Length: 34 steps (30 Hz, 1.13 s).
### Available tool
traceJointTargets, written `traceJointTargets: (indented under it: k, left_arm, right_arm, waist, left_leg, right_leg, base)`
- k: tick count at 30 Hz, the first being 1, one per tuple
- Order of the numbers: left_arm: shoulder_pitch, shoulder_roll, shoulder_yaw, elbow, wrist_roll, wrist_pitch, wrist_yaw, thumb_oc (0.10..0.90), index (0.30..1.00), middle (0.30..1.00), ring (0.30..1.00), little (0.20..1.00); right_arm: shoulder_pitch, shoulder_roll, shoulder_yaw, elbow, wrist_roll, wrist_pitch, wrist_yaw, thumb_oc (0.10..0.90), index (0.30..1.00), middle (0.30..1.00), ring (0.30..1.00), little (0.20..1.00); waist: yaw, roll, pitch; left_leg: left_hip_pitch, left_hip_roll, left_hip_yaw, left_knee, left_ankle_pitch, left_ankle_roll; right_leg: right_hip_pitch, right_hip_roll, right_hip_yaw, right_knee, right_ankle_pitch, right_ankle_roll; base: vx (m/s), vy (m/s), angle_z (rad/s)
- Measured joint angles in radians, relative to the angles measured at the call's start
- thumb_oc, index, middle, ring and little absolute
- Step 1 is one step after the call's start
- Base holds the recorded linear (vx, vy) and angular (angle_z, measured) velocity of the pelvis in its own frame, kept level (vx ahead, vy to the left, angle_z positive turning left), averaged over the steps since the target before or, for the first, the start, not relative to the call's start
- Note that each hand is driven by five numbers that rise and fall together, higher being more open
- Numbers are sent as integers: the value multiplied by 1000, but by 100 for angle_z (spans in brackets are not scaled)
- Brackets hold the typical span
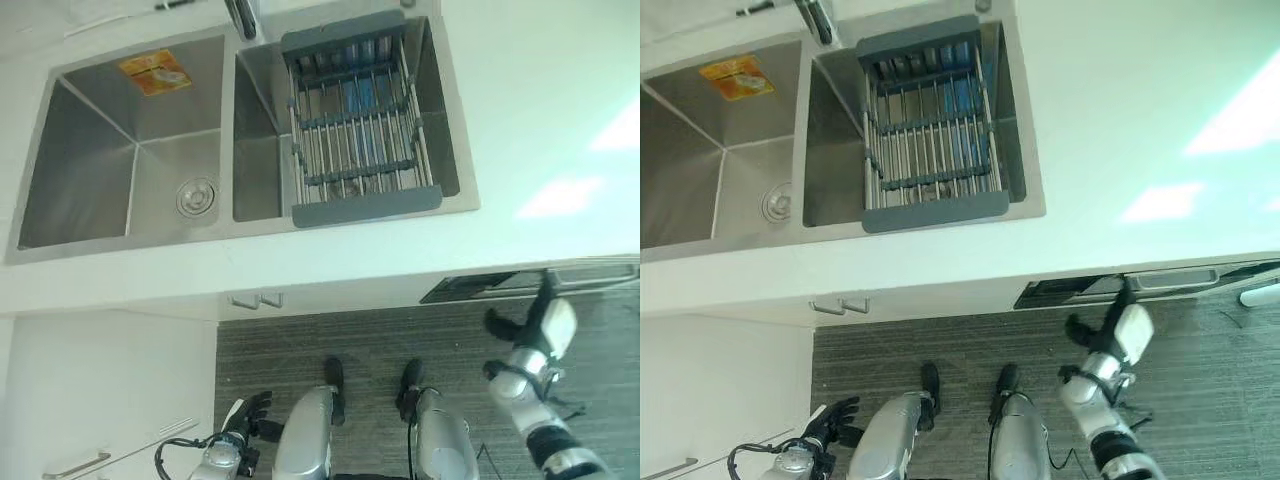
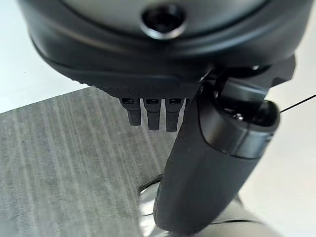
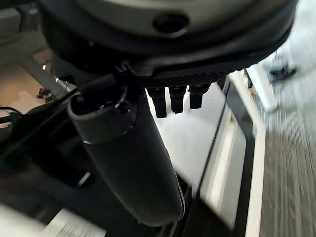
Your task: Place the dishes in the dishwasher.
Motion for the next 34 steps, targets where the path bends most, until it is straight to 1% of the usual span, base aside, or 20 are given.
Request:
traceJointTargets:
  k: [2, 3, 4, 5, 6, 7, 9, 10, 12, 13, 16, 17, 22, 24, 26, 27, 29, 31, 33, 34]
  left_arm:
    - [8, 2, 13, 11, 2, 1, 23, 800, 900, 900, 900, 900]
    - [24, 5, 36, 41, 4, 4, 38, 800, 900, 900, 900, 900]
    - [37, 11, 40, 61, 6, 5, 42, 800, 900, 900, 900, 900]
    - [39, 16, 43, 64, 21, 4, 42, 800, 900, 900, 900, 900]
    - [29, 11, 42, 58, 21, 2, 40, 800, 900, 900, 900, 900]
    - [13, 7, 35, 44, 21, 3, 39, 800, 900, 900, 900, 900]
    - [8, 0, 32, 40, 21, 6, 39, 800, 900, 900, 900, 900]
    - [15, -3, 26, 37, 21, 6, 38, 800, 900, 900, 900, 900]
    - [18, -16, 27, 37, 20, 12, 37, 800, 900, 900, 900, 900]
    - [28, -27, 27, 37, 19, 24, 36, 800, 900, 900, 900, 900]
    - [60, -39, 26, 38, 18, 31, 34, 800, 900, 900, 900, 900]
    - [68, -39, 31, 38, -12, 37, 34, 800, 900, 900, 900, 900]
    - [68, -39, 30, 39, -23, 51, 30, 800, 900, 900, 900, 900]
    - [70, -39, 39, 45, -82, 64, -5, 800, 900, 900, 900, 900]
    - [75, -43, 69, 62, -139, 75, -46, 800, 900, 900, 900, 900]
    - [80, -47, 97, 68, -174, 89, -76, 800, 900, 900, 900, 900]
    - [90, -53, 116, 69, -220, 109, -134, 800, 900, 900, 900, 900]
    - [92, -52, 117, 69, -256, 122, -194, 800, 900, 900, 900, 900]
    - [93, -52, 116, 69, -256, 132, -221, 800, 900, 900, 900, 900]
    - [95, -48, 117, 69, -256, 135, -233, 800, 900, 900, 900, 900]
  right_arm:
    - [71, 26, 9, 0, 0, -8, 2, 800, 900, 900, 900, 900]
    - [87, 30, 26, 9, 0, -8, 21, 800, 900, 900, 900, 900]
    - [112, 30, 30, 11, 0, -8, 26, 800, 900, 900, 900, 900]
    - [135, 28, 29, 15, 0, -8, 26, 800, 900, 900, 900, 900]
    - [150, 27, 34, 25, 0, -9, 27, 800, 900, 900, 900, 900]
    - [150, 27, 38, 34, -1, -13, 27, 800, 900, 900, 900, 900]
    - [155, 29, 50, 35, -1, -16, 29, 800, 900, 900, 900, 900]
    - [159, 30, 55, 35, -1, -16, 30, 800, 900, 900, 900, 900]
    - [166, 30, 56, 46, 0, -18, 38, 800, 900, 900, 900, 900]
    - [172, 30, 57, 62, 0, -18, 42, 800, 900, 900, 900, 900]
    - [182, 31, 57, 86, -1, -13, 66, 800, 900, 900, 900, 900]
    - [191, 31, 57, 86, -1, -12, 70, 800, 900, 900, 900, 900]
    - [186, 33, 56, 122, -27, -7, 74, 800, 900, 900, 900, 900]
    - [186, 39, 57, 144, -39, -8, 78, 800, 900, 900, 900, 900]
    - [184, 49, 56, 181, -38, -9, 93, 800, 900, 900, 900, 900]
    - [185, 53, 50, 199, -33, -12, 120, 800, 900, 900, 900, 900]
    - [191, 58, 48, 204, -12, -18, 179, 800, 900, 900, 900, 900]
    - [191, 69, 44, 209, 55, -29, 259, 800, 900, 900, 900, 900]
    - [191, 84, 43, 218, 118, -31, 328, 800, 900, 900, 900, 900]
    - [188, 104, 22, 239, 154, -33, 369, 800, 900, 900, 900, 900]
  waist:
    - [-37, -29, -20]
    - [-68, -63, -56]
    - [-78, -85, -94]
    - [-98, -108, -146]
    - [-95, -124, -182]
    - [-98, -141, -205]
    - [-100, -155, -232]
    - [-98, -157, -255]
    - [-98, -155, -270]
    - [-97, -150, -279]
    - [-97, -141, -286]
    - [-93, -139, -288]
    - [-95, -134, -295]
    - [-93, -134, -297]
    - [-92, -133, -302]
    - [-91, -133, -305]
    - [-92, -131, -308]
    - [-90, -127, -311]
    - [-88, -123, -314]
    - [-86, -120, -315]
  left_leg:
    - [42, -5, 44, -14, -3, 15]
    - [63, -11, 75, -23, -9, 22]
    - [73, -12, 93, -27, -15, 27]
    - [75, -18, 104, -32, -18, 30]
    - [82, -19, 115, -34, -21, 34]
    - [88, -20, 129, -32, -29, 36]
    - [89, -18, 143, -18, -41, 43]
    - [85, -16, 157, -19, -47, 38]
    - [84, -14, 173, -17, -48, 40]
    - [77, -13, 177, -16, -48, 40]
    - [63, -8, 180, -5, -48, 39]
    - [62, -4, 180, -2, -48, 39]
    - [62, 1, 183, -3, -48, 39]
    - [67, 5, 192, -3, -49, 38]
    - [70, 8, 197, -3, -53, 36]
    - [70, 9, 199, -2, -54, 36]
    - [71, 10, 199, -2, -55, 35]
    - [71, 10, 199, -2, -55, 36]
    - [71, 10, 199, -2, -56, 36]
    - [72, 11, 198, -2, -57, 35]
  right_leg:
    - [52, 10, 35, -94, 60, 25]
    - [48, 6, 70, -89, 65, 33]
    - [46, 4, 86, -87, 66, 37]
    - [39, 1, 103, -90, 68, 41]
    - [40, -1, 113, -87, 70, 45]
    - [34, -2, 131, -90, 67, 42]
    - [29, -1, 141, -90, 67, 50]
    - [18, 0, 156, -90, 67, 51]
    - [13, -2, 164, -89, 69, 52]
    - [5, -2, 166, -86, 69, 53]
    - [-12, 2, 169, -84, 76, 53]
    - [-12, 6, 169, -84, 76, 53]
    - [-14, 12, 172, -85, 77, 51]
    - [-14, 14, 178, -85, 76, 51]
    - [-13, 17, 181, -86, 75, 50]
    - [-12, 18, 181, -87, 75, 49]
    - [-11, 18, 181, -87, 74, 48]
    - [-11, 19, 180, -88, 74, 48]
    - [-10, 19, 179, -88, 73, 48]
    - [-9, 19, 178, -89, 73, 48]
  base:
    - [-17, 171, -60]
    - [-5, 139, -72]
    - [-8, 102, -62]
    - [-9, 104, -43]
    - [-17, 92, -37]
    - [-16, 93, -31]
    - [-19, 53, -27]
    - [-28, 32, -32]
    - [-25, 25, -26]
    - [-21, 19, -12]
    - [-14, 4, -5]
    - [-16, -11, -3]
    - [-11, -4, -3]
    - [4, -15, -10]
    - [15, -16, -9]
    - [0, 0, 0]
    - [0, 0, 0]
    - [0, 0, 0]
    - [18, 4, 0]
    - [31, 10, 0]
